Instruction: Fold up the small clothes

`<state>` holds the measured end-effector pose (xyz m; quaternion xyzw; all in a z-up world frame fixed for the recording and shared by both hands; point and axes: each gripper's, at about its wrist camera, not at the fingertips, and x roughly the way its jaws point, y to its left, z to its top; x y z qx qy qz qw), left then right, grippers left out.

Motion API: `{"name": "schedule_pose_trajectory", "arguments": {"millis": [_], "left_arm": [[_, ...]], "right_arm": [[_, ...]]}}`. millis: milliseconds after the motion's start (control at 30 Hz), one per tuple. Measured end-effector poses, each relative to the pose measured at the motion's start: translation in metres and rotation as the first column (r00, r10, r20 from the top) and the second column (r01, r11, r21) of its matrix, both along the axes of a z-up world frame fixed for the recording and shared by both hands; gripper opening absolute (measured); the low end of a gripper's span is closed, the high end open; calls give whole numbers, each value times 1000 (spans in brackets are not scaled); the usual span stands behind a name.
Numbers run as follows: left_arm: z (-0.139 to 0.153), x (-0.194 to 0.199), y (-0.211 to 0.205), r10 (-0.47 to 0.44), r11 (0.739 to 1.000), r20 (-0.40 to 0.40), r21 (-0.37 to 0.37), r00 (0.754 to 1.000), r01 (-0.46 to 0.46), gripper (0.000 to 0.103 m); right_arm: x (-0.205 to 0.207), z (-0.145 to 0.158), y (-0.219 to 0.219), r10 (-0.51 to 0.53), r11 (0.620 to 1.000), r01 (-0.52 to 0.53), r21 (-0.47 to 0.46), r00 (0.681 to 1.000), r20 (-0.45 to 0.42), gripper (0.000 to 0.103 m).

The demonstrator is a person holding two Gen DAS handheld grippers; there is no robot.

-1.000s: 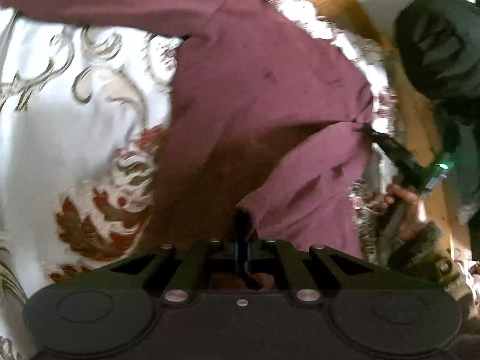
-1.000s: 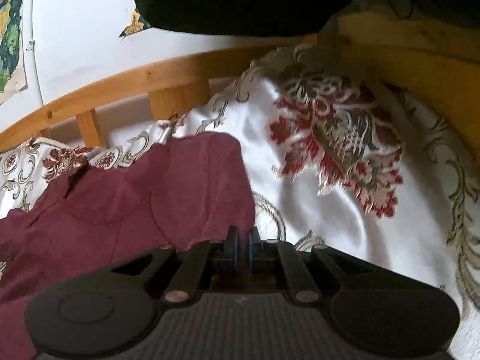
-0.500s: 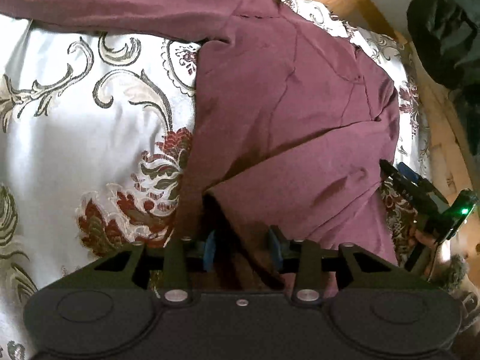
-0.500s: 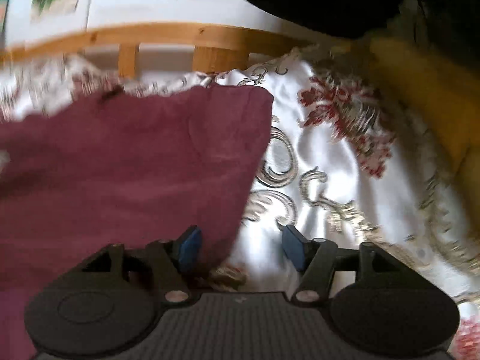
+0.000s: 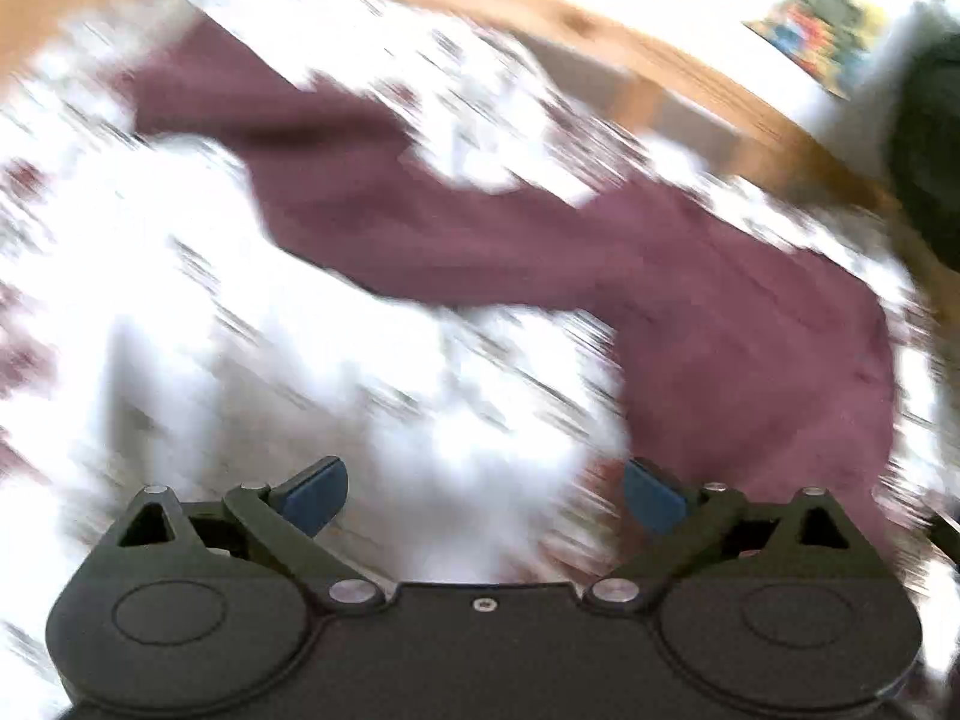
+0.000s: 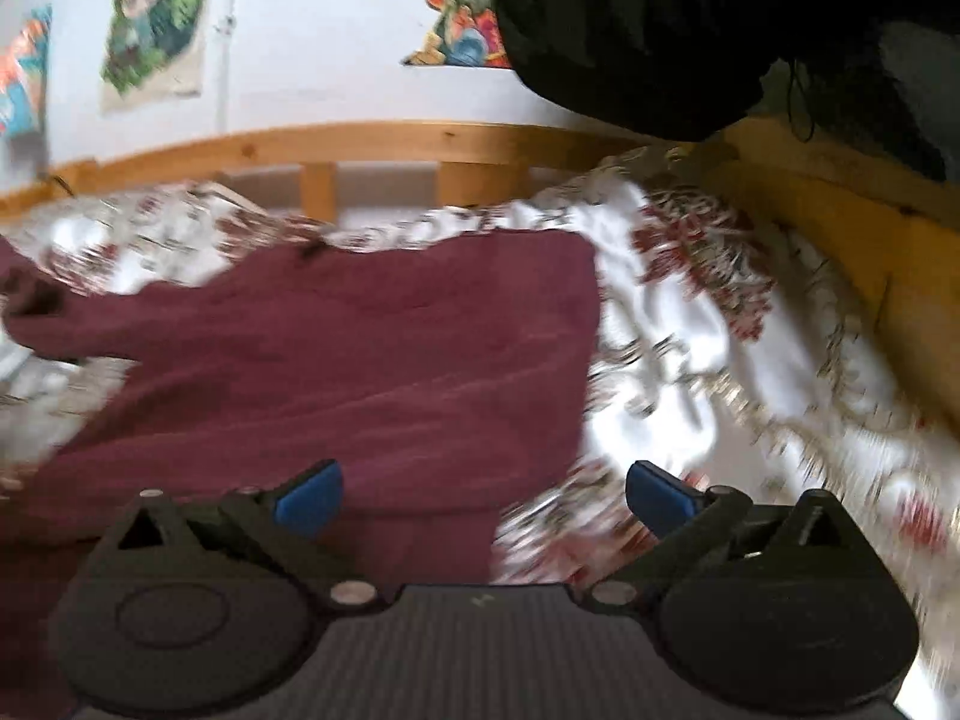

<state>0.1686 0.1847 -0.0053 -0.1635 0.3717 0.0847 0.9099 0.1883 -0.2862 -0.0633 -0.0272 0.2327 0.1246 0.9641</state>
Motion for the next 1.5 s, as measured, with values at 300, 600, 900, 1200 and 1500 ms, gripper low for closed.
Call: {"name": "schedule_pose_trajectory", "arguments": {"millis": [300,600,900,1200,1500], "left_arm": [[41,21,77,158,870,135,450,978,-203,101],[34,64,26,-69,576,-88,810,994,112,95],[23,108,19,-98,395,-404,823,910,408,5],[87,71,23,-28,830,-387,505,922,237,2],[147,34,-35,-167,964,-304,147,938,219,1]], "right_arm": [[-42,-17,40,66,996,-65,68,998,-23,103],[-25,-46,37,51,990,-34,134,991,-123,103],[-25,-53,31,49,986,-25,165,989,-140,103],[-25,-48,25,49,981,-19,194,988,-148,103],[-26,-38,22,42,977,-9,213,988,-150,103]]}}
